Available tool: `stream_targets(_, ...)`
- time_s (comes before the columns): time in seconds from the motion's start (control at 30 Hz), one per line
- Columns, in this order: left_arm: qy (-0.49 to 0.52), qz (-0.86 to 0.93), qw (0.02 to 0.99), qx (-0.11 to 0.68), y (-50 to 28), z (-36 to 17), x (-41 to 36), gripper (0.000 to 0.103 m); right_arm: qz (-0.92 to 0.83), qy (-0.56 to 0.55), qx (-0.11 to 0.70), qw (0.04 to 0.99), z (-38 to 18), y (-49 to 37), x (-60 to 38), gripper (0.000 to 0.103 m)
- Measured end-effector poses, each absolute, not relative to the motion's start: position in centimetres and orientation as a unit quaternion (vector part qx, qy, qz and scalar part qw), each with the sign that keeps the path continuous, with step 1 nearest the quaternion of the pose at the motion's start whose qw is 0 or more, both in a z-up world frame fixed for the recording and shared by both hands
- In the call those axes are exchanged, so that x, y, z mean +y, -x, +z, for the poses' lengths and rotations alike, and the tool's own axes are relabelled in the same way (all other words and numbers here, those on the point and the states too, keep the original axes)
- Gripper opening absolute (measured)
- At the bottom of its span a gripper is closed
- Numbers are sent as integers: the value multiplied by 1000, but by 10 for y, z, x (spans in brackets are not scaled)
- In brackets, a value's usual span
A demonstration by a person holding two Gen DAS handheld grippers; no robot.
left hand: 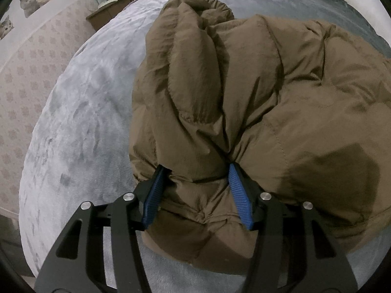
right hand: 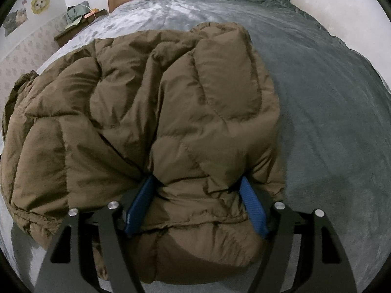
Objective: Fold large clothes
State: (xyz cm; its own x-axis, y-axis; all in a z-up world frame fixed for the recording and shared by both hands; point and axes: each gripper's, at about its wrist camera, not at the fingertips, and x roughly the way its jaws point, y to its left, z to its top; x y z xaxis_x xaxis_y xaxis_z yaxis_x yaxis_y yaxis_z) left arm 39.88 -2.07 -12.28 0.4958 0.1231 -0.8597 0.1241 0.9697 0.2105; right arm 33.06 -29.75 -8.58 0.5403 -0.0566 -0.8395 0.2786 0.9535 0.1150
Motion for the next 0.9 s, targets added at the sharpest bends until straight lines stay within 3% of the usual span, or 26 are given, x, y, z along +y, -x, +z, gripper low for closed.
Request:
stream_targets(0.3, -130, 4, 855, 503, -401, -126, -26, 57, -97, -120, 468, 870, -84, -327, -298, 73)
stream_targets(0.5, -125, 8, 853, 506, -404, -123, -25, 58, -79, -136, 435, 887, -53, -298, -317, 75)
stream_targets(0.67, -121, 13, 858, 498, -402, -116, -24, 60, -94, -220, 414, 878, -49, -266, -366, 88)
stream_targets(0.77, -122, 21, 866, 485, -397, -106, -22, 69, -98, -267, 423, 860, -66, -253, -388, 88)
stream_targets(0.83, -120, 29, 869, 479, -394, -101, -19, 85, -94, -293, 422, 853, -76, -247, -392, 89)
stream_targets(0.9, -106, 31, 874, 474, -392, -94, -11, 91, -91, -303, 417, 852, -83, -243, -390, 89)
